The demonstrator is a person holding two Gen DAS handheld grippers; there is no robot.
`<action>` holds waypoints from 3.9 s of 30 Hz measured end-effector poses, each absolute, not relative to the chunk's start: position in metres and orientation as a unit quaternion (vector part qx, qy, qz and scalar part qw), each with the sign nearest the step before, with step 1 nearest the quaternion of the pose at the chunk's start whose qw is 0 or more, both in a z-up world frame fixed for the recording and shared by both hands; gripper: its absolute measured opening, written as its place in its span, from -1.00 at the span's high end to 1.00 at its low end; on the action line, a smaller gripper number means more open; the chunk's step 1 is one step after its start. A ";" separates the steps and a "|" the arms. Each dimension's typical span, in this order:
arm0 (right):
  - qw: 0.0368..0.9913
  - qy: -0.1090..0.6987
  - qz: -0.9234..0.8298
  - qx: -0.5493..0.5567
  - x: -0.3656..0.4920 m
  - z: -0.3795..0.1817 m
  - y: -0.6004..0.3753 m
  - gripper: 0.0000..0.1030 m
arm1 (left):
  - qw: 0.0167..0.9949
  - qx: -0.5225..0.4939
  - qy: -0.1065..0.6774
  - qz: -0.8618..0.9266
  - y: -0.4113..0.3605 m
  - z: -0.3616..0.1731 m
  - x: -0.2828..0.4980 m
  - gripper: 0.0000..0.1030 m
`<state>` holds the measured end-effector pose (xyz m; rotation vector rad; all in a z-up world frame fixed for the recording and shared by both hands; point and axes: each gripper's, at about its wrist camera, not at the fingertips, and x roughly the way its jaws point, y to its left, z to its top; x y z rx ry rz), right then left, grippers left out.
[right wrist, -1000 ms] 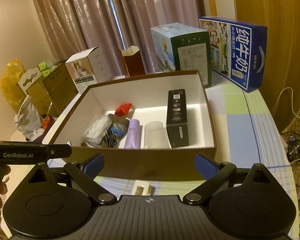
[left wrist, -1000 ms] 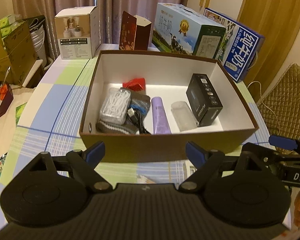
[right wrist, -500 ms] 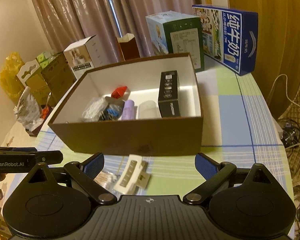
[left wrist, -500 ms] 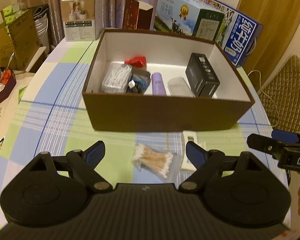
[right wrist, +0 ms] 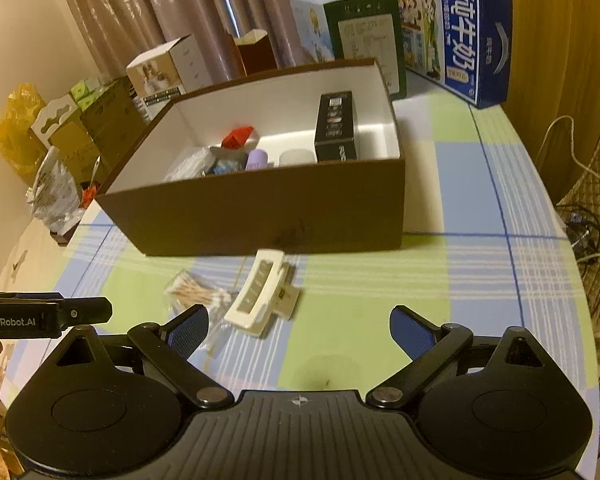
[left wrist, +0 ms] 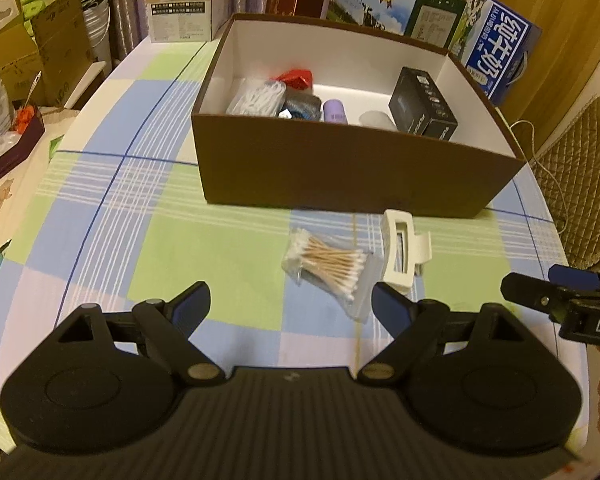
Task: Organize objects
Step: 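Withdraw both open tools from the box toward the cotton swabs and hair clip, then grasp the white hair clip with the right tool while the left tool grasps the cotton swab bag, then lift the swab bag and hair clip and carry both toward the brown box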
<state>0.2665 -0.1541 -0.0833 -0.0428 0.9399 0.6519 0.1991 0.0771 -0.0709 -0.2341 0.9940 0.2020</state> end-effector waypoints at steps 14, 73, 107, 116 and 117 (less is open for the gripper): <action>0.828 0.472 0.302 -0.026 0.258 -0.104 -0.146 -0.84 | 0.856 -0.116 0.496 0.092 0.072 -0.088 0.198 -0.65; 0.827 0.493 0.265 -0.050 0.304 -0.164 -0.124 0.38 | 0.864 -0.008 0.503 -0.029 0.067 -0.155 0.269 -0.72; 0.829 0.477 0.285 -0.058 0.300 -0.159 -0.140 0.02 | 0.865 -0.091 0.494 0.009 0.102 -0.167 0.226 -0.58; 0.827 0.489 0.273 -0.043 0.292 -0.159 -0.162 0.00 | 0.853 0.133 0.491 -0.113 0.081 -0.163 0.231 -0.63; 0.828 0.490 0.271 -0.041 0.291 -0.158 -0.164 0.00 | 0.851 0.145 0.490 -0.120 0.078 -0.165 0.234 -0.64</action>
